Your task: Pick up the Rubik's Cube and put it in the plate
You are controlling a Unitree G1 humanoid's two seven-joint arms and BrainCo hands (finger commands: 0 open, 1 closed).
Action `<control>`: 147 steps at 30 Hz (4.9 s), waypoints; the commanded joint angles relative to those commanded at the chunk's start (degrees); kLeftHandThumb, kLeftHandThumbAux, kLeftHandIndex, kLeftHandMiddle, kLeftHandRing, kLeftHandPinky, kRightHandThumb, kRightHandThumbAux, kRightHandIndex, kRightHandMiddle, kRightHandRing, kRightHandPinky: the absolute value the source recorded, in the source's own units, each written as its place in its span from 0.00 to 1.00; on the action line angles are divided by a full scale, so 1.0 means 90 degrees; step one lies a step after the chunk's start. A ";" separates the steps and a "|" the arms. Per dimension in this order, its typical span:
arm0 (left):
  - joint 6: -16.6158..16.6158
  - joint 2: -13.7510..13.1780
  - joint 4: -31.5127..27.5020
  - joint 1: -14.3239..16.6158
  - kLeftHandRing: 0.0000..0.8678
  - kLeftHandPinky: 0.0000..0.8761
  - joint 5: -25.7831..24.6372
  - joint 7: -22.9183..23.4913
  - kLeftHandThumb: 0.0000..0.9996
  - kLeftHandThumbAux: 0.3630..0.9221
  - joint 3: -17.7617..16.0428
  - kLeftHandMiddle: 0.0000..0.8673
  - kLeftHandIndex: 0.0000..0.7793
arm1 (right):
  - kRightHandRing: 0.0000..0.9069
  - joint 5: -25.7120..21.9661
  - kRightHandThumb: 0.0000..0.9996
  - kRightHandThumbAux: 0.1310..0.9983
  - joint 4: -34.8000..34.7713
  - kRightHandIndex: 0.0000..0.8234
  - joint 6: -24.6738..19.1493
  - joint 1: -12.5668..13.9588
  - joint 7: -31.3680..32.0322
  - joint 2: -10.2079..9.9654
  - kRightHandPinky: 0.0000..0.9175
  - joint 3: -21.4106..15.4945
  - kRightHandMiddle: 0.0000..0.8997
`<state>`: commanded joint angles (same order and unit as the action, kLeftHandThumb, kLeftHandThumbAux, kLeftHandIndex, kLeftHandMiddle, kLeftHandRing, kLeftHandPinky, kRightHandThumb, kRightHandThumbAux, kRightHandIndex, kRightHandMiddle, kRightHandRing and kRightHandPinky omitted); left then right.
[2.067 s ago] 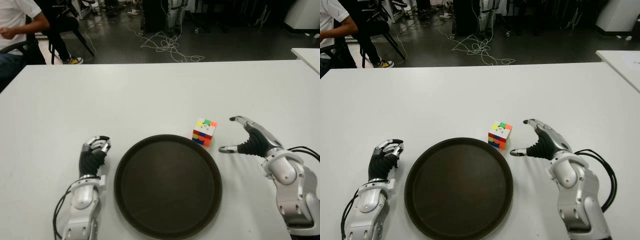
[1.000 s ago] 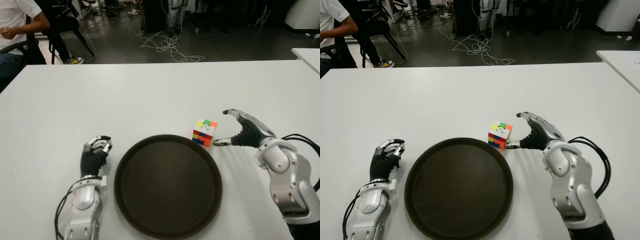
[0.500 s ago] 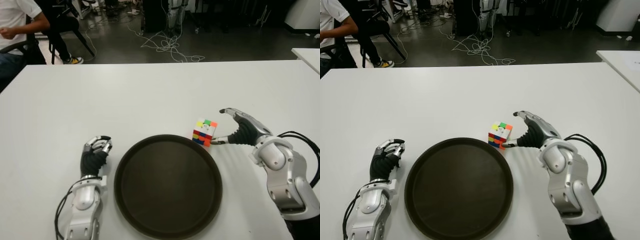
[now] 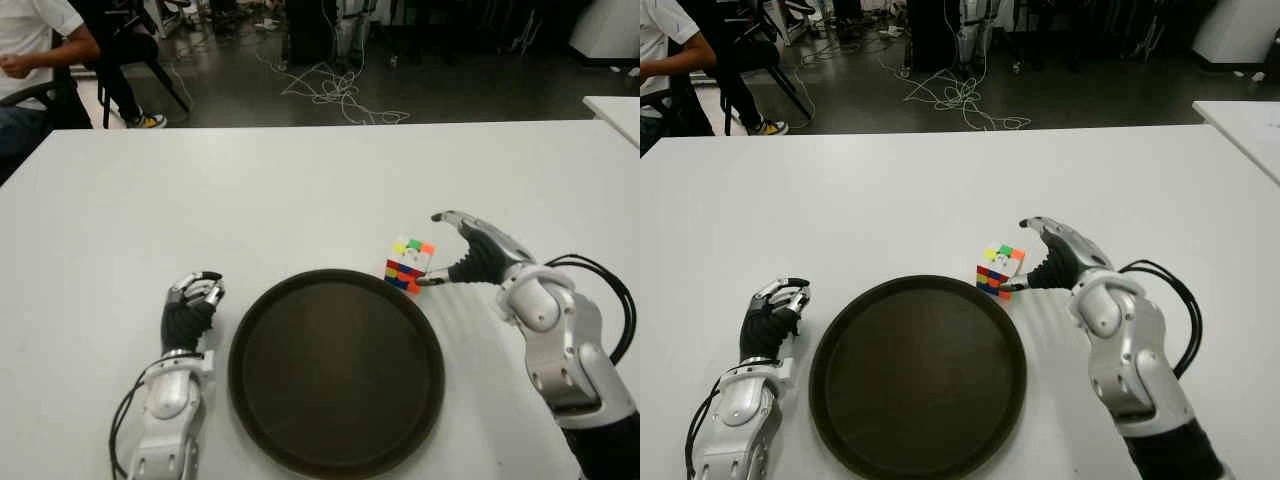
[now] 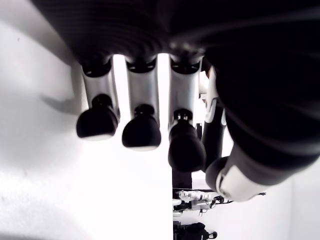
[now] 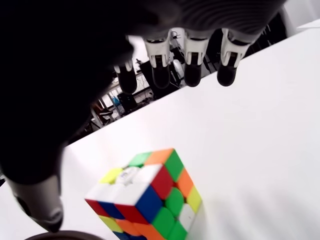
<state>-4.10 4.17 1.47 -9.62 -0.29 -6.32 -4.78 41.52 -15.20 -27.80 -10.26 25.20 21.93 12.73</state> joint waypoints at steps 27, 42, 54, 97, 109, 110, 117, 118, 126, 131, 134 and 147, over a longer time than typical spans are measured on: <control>0.0071 -0.0044 0.0019 -0.0023 0.95 0.93 0.0033 0.0037 0.71 0.61 0.0033 0.94 0.57 | 0.00 -0.0089 0.00 0.65 0.0629 0.00 0.0380 -0.0490 -0.0166 0.0002 0.00 0.0316 0.00; 0.0115 0.0029 0.0020 -0.0024 0.96 0.95 -0.0014 -0.0017 0.71 0.61 0.0003 0.95 0.57 | 0.00 0.0014 0.00 0.65 0.1052 0.00 0.0558 -0.0751 -0.0261 0.0080 0.01 0.0507 0.00; 0.0061 0.0005 -0.0007 -0.0022 0.96 0.95 0.0034 -0.0060 0.71 0.61 0.0020 0.95 0.57 | 0.00 -0.0037 0.00 0.67 0.1436 0.00 0.0691 -0.0899 -0.0447 0.0046 0.02 0.0591 0.00; 0.0254 0.0125 0.0001 -0.0082 0.96 0.95 -0.0006 -0.0200 0.71 0.61 0.0024 0.93 0.57 | 0.00 -0.0267 0.00 0.74 0.2744 0.00 0.1068 -0.1438 -0.0726 -0.0115 0.00 0.0748 0.00; 0.0731 0.0042 0.0266 -0.0066 0.95 0.94 0.0007 -0.0093 0.71 0.61 0.0059 0.94 0.57 | 0.00 -0.0333 0.00 0.74 0.2771 0.00 0.1096 -0.1385 -0.0831 -0.0200 0.00 0.0742 0.00; 0.0743 0.0038 0.0272 -0.0066 0.95 0.94 0.0010 -0.0090 0.71 0.61 0.0063 0.94 0.57 | 0.00 -0.0334 0.00 0.74 0.2766 0.00 0.1095 -0.1383 -0.0829 -0.0198 0.00 0.0744 0.00; 0.0708 0.0036 0.0283 -0.0063 0.95 0.94 -0.0023 -0.0065 0.71 0.61 0.0059 0.94 0.57 | 0.00 -0.0299 0.00 0.75 0.2726 0.00 0.1131 -0.1383 -0.0814 -0.0190 0.00 0.0808 0.00; 0.0687 0.0036 0.0284 -0.0061 0.95 0.94 -0.0038 -0.0056 0.71 0.61 0.0051 0.94 0.57 | 0.00 -0.0286 0.00 0.75 0.2701 0.00 0.1118 -0.1379 -0.0803 -0.0196 0.00 0.0825 0.00; 0.0529 0.0027 0.0211 -0.0055 0.95 0.94 -0.0054 -0.0050 0.71 0.61 0.0046 0.94 0.57 | 0.00 -0.0268 0.00 0.74 0.2547 0.00 0.1039 -0.1337 -0.0718 -0.0191 0.00 0.0881 0.00; 0.0451 0.0052 0.0153 -0.0064 0.95 0.95 -0.0028 -0.0100 0.71 0.61 0.0050 0.94 0.57 | 0.00 -0.0286 0.00 0.74 0.2536 0.00 0.1018 -0.1321 -0.0739 -0.0214 0.00 0.0888 0.00; 0.0494 0.0043 0.0169 -0.0068 0.96 0.94 -0.0013 -0.0094 0.71 0.61 0.0054 0.94 0.57 | 0.00 -0.0280 0.00 0.73 0.2561 0.00 0.1016 -0.1311 -0.0766 -0.0227 0.00 0.0900 0.00; 0.0624 0.0038 0.0230 -0.0071 0.95 0.93 0.0007 -0.0107 0.71 0.61 0.0047 0.93 0.57 | 0.00 -0.0218 0.00 0.73 0.2657 0.00 0.1115 -0.1330 -0.0777 -0.0186 0.00 0.0993 0.00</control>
<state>1.51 4.51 3.54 -10.26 -0.22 -7.28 -4.36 39.56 8.72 -17.76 -22.23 18.21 20.26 21.67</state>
